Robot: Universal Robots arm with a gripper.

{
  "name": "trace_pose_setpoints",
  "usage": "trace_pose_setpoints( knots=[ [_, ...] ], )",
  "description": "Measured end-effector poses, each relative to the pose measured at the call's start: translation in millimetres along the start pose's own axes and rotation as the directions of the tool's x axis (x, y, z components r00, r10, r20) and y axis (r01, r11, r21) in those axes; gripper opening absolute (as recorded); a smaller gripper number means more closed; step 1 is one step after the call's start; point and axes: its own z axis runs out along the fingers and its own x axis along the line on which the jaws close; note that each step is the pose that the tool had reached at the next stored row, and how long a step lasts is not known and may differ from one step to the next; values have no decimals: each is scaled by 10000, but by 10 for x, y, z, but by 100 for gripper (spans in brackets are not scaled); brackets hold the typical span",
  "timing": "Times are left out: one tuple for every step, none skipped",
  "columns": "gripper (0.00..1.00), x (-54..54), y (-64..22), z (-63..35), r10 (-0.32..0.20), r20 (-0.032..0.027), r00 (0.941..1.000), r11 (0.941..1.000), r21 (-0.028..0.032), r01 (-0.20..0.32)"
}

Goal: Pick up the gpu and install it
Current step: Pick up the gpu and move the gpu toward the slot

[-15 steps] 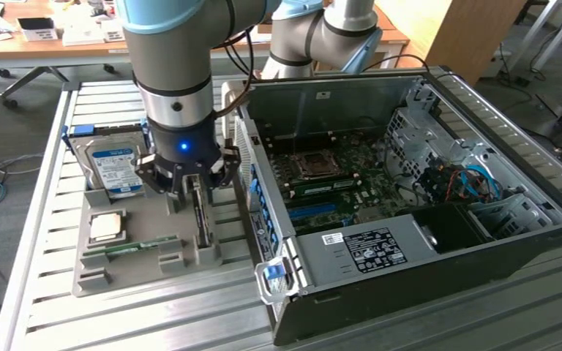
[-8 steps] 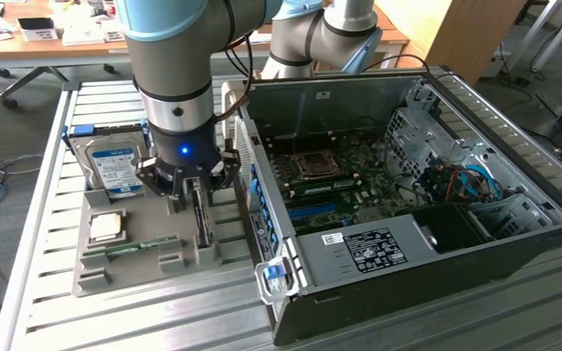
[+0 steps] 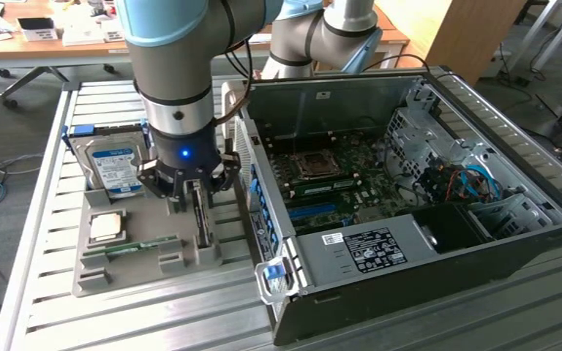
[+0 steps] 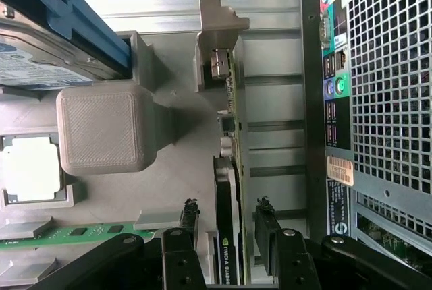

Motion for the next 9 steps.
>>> trace_pose_setpoints(
  knots=[
    [47, -5, 0, 4, -2, -2, 10000, 10000, 2, 2],
    [47, -8, 0, 9, -1, -2, 10000, 10000, 2, 1],
    [47, -10, 0, 15, -1, -1, 10000, 10000, 0, 1],
    [47, -11, 0, 22, 1, 1, 10000, 10000, -1, -1],
    [47, -11, 0, 32, 0, 0, 10000, 10000, -1, 0],
    [47, -11, -1, 44, 1, 0, 10000, 10000, 0, -1],
    [47, -11, -1, 57, 0, 0, 10000, 10000, 1, 0],
    [47, -11, -1, 69, 0, -1, 10000, 10000, 1, 0],
    [47, -11, -1, 79, -1, 1, 10000, 10000, -1, 1]
  ],
)
